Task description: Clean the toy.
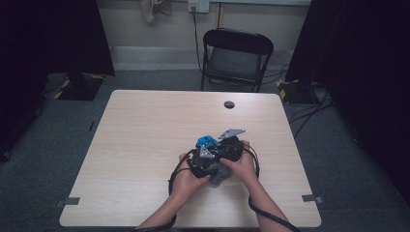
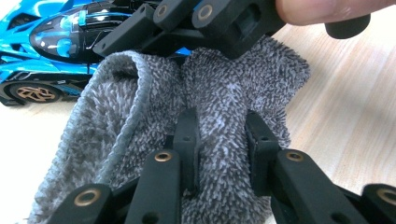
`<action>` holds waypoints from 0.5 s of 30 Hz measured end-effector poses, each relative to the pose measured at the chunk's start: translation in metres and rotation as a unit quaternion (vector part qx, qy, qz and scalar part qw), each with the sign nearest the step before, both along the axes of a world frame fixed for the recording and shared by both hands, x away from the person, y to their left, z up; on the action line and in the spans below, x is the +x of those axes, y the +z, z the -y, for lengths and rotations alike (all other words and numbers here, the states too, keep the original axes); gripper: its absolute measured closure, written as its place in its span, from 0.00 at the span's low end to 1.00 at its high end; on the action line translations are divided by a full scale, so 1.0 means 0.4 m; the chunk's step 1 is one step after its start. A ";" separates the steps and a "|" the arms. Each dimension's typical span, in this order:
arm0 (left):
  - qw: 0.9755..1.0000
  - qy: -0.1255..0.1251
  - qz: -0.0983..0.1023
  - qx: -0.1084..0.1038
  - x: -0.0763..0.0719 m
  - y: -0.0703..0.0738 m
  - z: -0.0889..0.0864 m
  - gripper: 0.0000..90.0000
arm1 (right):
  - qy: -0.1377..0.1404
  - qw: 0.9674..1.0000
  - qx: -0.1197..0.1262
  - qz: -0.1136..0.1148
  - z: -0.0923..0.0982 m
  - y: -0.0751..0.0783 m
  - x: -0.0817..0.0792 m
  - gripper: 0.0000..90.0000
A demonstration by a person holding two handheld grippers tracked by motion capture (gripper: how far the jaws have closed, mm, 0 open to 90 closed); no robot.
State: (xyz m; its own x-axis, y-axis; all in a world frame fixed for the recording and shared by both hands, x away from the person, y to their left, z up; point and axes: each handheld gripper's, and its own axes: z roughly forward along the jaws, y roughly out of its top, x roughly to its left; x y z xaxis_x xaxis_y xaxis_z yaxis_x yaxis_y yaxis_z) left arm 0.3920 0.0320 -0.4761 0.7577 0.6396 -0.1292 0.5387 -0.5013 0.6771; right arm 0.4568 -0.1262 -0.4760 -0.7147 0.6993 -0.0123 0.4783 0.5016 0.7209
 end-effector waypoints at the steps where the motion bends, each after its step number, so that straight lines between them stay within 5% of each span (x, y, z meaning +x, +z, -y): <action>1: 1.000 0.003 -0.001 -0.004 0.002 0.000 0.000 0.79 | 0.001 1.000 -0.001 0.001 -0.001 0.000 0.000 0.47; 15: 1.000 0.020 0.000 0.003 0.029 0.005 -0.038 0.79 | -0.001 1.000 0.000 0.004 0.000 -0.001 -0.002 0.47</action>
State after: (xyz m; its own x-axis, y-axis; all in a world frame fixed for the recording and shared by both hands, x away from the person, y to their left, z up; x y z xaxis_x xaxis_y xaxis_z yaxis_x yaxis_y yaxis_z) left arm 0.4034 0.0473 -0.4739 0.7316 0.6699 -0.1265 0.5588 -0.4829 0.6742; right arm 0.4559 -0.1262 -0.4765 -0.7139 0.7000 -0.0191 0.4726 0.5017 0.7245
